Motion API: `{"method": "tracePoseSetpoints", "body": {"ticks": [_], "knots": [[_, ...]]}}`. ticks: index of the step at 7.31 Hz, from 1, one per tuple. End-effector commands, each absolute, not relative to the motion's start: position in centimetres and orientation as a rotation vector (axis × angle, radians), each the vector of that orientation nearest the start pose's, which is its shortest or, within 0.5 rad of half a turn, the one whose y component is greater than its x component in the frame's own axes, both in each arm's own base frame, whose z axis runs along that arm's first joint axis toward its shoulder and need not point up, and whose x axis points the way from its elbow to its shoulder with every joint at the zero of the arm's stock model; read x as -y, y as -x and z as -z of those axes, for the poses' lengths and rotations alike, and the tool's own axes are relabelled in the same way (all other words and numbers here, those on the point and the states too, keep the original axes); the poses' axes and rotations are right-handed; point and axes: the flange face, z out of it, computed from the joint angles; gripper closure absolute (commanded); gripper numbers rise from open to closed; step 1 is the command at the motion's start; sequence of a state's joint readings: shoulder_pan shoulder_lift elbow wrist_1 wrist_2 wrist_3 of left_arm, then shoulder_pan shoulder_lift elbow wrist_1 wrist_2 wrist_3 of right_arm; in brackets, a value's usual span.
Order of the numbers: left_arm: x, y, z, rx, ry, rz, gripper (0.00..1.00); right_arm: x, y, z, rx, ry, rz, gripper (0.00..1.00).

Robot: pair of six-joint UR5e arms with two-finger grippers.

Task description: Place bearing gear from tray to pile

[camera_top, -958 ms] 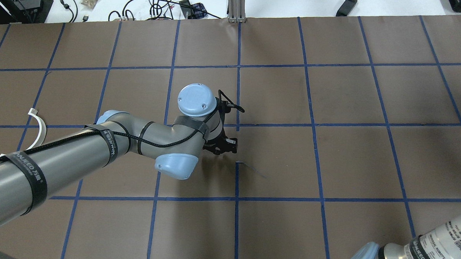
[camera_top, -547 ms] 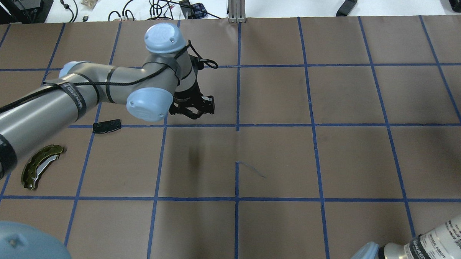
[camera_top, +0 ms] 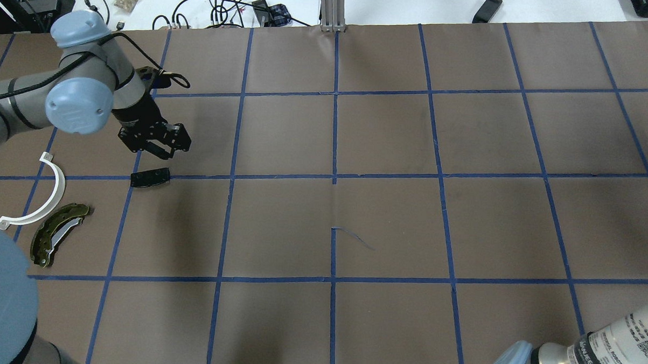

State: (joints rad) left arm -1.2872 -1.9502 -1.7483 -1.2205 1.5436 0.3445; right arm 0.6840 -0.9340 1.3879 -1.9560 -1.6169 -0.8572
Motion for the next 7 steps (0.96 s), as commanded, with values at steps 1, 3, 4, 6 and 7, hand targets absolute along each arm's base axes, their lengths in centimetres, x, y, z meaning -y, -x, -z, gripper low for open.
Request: {"method": "tracePoseSetpoints", "body": {"ticks": [1, 3, 4, 6, 7], "knots": [[53.3, -8.8, -18.8, -3.251, -0.131, -0.389, 0.82, 55.5, 37.8, -29.8, -3.094, -0.164, -0.181, 1.0], [51.6, -9.7, -18.3, -3.151, -0.123, -0.272, 0.81, 56.6, 27.6, -33.1, -3.098, -0.143, -0.204, 1.0], [51.9, -9.4, -18.6, -3.151, -0.12, -0.256, 0.79, 56.4, 20.0, -35.6, -3.113, -0.196, -0.199, 1.0], [51.9, -9.1, -18.6, -3.152, -0.122, -0.255, 0.24, 55.3, 4.2, -37.7, -3.135, -0.32, -0.158, 1.0], [52.0, -9.1, -18.8, -3.144, -0.134, -0.252, 0.0, 55.1, -2.7, -37.6, -3.1, -0.416, -0.146, 1.0]]}}
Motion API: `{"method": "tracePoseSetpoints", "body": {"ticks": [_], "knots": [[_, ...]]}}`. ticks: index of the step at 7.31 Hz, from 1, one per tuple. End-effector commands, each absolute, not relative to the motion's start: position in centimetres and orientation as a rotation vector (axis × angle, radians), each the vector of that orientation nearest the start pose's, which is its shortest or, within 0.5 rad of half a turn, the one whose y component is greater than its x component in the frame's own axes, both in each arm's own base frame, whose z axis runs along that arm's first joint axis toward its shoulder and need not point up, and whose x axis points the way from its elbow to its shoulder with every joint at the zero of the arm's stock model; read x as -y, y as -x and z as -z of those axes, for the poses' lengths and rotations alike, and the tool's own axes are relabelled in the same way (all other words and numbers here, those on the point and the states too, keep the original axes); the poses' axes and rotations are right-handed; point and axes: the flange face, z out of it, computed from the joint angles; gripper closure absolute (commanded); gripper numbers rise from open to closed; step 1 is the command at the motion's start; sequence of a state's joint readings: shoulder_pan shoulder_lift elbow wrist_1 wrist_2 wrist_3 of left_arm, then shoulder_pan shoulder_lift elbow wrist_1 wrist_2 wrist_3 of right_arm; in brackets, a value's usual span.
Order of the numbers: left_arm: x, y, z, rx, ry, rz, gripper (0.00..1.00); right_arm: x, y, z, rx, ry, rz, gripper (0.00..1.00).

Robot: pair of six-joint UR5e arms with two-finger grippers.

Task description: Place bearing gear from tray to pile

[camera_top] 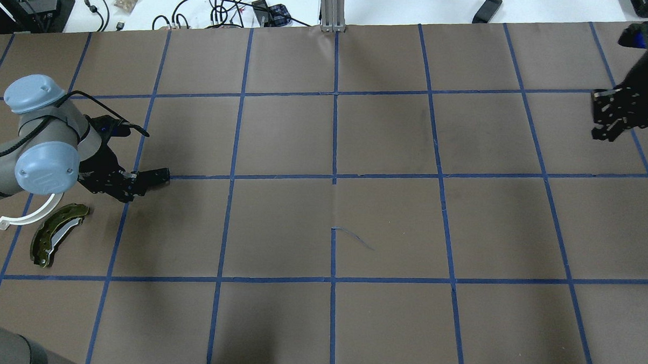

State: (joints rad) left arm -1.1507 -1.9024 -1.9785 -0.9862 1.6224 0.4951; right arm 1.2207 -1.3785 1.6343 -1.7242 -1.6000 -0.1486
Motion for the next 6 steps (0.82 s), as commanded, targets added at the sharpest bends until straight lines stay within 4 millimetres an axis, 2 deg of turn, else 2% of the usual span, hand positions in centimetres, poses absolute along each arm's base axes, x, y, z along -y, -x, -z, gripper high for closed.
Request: {"method": "tracePoseSetpoints", "body": {"ticks": [1, 3, 4, 5, 6], "knots": [[52.0, -9.0, -19.2, -3.138, -0.139, -0.246, 0.0, 54.6, -9.2, -37.2, -3.087, -0.462, -0.155, 1.0], [52.4, -8.7, -20.2, -3.138, -0.15, -0.222, 0.0, 53.4, -18.9, -35.5, -2.99, -0.449, -0.191, 1.0], [53.3, -7.6, -21.9, -3.132, -0.178, -0.201, 0.0, 53.2, -23.1, -34.5, -2.974, -0.503, -0.144, 1.0], [54.5, -4.8, -24.7, -3.147, -0.169, -0.238, 0.0, 52.6, -27.3, -32.5, -2.975, -0.516, -0.148, 1.0], [55.9, -1.5, -28.5, -3.134, 0.041, -0.276, 0.0, 51.7, -31.4, -30.7, -2.973, -0.514, -0.135, 1.0]]}}
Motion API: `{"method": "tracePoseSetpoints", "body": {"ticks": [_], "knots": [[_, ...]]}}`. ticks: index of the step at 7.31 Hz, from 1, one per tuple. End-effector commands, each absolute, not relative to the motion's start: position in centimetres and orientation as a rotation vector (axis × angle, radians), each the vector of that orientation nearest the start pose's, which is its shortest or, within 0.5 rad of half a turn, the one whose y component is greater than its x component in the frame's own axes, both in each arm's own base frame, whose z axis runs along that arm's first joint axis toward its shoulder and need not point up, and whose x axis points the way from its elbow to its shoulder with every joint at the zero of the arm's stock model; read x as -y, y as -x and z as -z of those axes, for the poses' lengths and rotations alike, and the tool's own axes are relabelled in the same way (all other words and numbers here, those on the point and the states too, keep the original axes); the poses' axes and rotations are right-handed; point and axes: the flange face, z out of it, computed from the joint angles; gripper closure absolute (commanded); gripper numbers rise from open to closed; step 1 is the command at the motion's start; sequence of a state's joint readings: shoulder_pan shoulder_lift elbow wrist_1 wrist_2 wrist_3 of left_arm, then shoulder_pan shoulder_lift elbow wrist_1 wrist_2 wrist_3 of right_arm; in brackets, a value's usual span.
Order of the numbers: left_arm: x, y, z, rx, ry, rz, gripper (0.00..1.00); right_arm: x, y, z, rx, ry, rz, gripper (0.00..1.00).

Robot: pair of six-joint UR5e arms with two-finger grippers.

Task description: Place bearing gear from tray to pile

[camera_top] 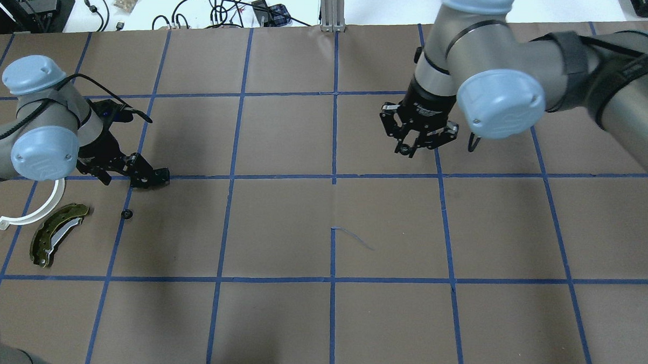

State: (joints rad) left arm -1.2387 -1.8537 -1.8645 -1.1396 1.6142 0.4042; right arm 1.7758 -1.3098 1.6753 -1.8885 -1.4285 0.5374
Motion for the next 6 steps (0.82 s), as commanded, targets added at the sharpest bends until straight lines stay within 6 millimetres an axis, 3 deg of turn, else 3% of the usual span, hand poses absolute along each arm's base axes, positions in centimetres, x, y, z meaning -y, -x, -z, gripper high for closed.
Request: {"method": "tracePoseSetpoints", "body": {"ticks": [1, 3, 4, 5, 6], "knots": [[56.6, 2.3, -31.7, -3.136, 0.047, -0.292, 0.0, 51.0, -34.8, -28.2, -2.958, -0.544, -0.159, 1.0], [56.5, 9.9, -39.1, -3.193, -0.027, -0.203, 0.0, 50.4, -39.2, -24.3, -2.926, -0.581, -0.119, 1.0], [55.8, 12.6, -43.1, -3.183, -0.036, -0.138, 0.0, 49.4, -41.0, -22.2, -2.949, -0.545, -0.157, 1.0], [54.3, 13.9, -46.5, -3.178, -0.074, -0.082, 0.0, 48.7, -42.2, -20.9, -2.954, -0.518, -0.161, 1.0], [52.7, 14.2, -48.5, -3.184, -0.08, -0.029, 0.0, 48.4, -42.9, -19.5, -2.968, -0.504, -0.187, 1.0]]}}
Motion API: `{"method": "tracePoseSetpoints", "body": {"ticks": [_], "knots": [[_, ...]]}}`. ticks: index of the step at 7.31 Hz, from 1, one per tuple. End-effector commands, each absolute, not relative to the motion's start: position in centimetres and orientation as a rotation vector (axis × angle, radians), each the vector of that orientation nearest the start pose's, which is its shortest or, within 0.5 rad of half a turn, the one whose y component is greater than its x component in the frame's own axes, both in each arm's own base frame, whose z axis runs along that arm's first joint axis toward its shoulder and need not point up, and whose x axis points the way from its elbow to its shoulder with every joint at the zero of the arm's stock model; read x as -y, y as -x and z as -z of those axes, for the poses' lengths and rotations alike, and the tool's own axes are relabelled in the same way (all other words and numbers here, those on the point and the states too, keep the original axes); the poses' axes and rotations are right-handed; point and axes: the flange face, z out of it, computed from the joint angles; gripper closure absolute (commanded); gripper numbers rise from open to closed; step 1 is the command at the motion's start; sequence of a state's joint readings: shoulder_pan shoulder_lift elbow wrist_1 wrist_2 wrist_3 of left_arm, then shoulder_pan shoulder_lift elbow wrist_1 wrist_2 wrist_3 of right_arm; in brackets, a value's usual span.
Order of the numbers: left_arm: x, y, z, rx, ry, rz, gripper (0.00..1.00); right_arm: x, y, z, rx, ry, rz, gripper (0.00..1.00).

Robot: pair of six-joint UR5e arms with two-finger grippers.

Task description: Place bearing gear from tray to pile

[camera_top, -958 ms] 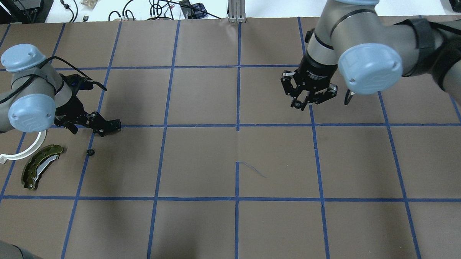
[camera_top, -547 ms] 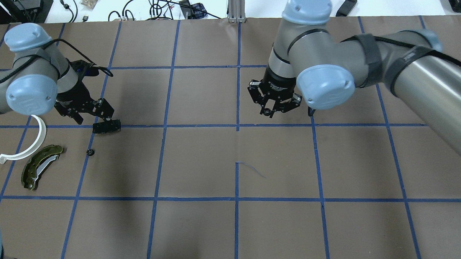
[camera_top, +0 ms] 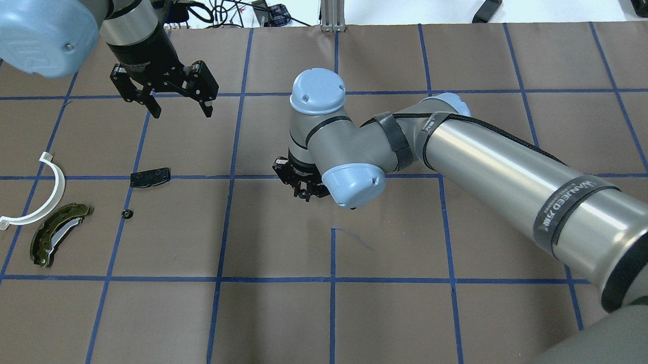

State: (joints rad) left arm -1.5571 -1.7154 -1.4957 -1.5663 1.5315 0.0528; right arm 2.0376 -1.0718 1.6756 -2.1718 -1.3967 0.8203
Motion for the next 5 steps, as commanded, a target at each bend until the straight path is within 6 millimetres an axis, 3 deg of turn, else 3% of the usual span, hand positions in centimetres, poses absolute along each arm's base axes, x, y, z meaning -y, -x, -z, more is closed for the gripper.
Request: {"method": "tracePoseSetpoints", "body": {"ticks": [1, 2, 3, 5], "knots": [[51.5, 14.3, -50.3, -3.186, -0.084, 0.025, 0.0, 48.1, -43.2, -19.2, -2.976, -0.496, -0.189, 0.92], [50.3, 14.3, -51.3, -3.191, -0.085, 0.057, 0.0, 48.1, -43.1, -19.2, -2.978, -0.497, -0.19, 0.22], [49.7, 14.2, -51.2, -3.182, -0.084, 0.057, 0.0, 48.2, -43.0, -19.6, -2.981, -0.489, -0.173, 0.0], [47.5, 14.2, -49.4, -3.182, -0.108, 0.017, 0.0, 48.8, -41.8, -20.3, -2.989, -0.505, -0.172, 0.0]]}}
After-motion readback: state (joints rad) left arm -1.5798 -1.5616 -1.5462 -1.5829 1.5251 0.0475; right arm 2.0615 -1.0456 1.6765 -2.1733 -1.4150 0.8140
